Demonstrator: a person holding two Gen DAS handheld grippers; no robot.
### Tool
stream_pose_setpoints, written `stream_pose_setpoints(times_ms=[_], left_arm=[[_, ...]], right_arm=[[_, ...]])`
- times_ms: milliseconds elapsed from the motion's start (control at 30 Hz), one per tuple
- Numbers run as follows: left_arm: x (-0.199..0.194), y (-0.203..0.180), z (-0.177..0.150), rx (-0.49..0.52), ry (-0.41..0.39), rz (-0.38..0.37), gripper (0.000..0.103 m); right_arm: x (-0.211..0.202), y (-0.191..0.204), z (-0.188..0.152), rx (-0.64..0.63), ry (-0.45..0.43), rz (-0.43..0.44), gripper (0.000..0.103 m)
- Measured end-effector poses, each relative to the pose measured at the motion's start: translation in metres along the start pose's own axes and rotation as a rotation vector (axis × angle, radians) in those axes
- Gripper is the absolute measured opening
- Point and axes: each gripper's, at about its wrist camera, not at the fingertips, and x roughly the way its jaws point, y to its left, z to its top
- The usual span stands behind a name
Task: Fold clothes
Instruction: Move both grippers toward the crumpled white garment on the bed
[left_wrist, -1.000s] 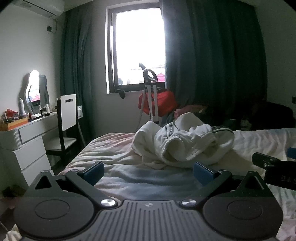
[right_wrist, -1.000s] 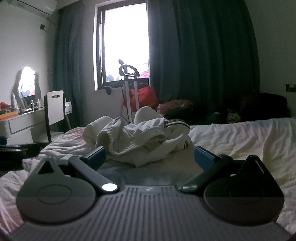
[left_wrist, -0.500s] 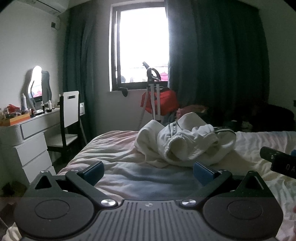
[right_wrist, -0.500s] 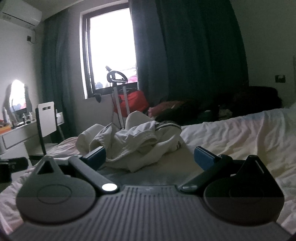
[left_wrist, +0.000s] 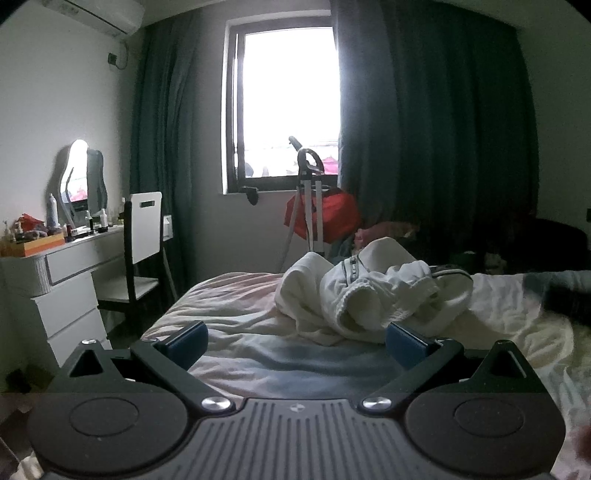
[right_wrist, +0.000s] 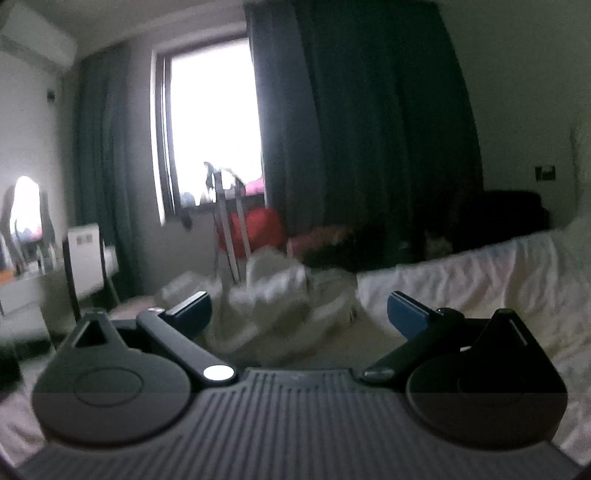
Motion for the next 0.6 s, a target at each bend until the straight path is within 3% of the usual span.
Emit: stream_pose_setpoints(times_ms=[233, 333, 600], left_arm=[[-0.001, -0.001, -0.003, 0.009, -0.007, -0.025, 0.103], [0.0, 0.002, -0.005, -0.001, -0.003, -0.015, 0.103], [0.03, -0.003, -0.013, -0.038, 0.052, -0.075, 0.103]], right_arm=[[0.004, -0.005, 0.038, -0.006, -0.115, -0.029, 0.103], [0.012, -0.02, 0.039, 0.025, -0.095, -0.034, 0.103], [0.021, -0.045, 0.029, 0.083, -0.01, -0.033, 0.103]])
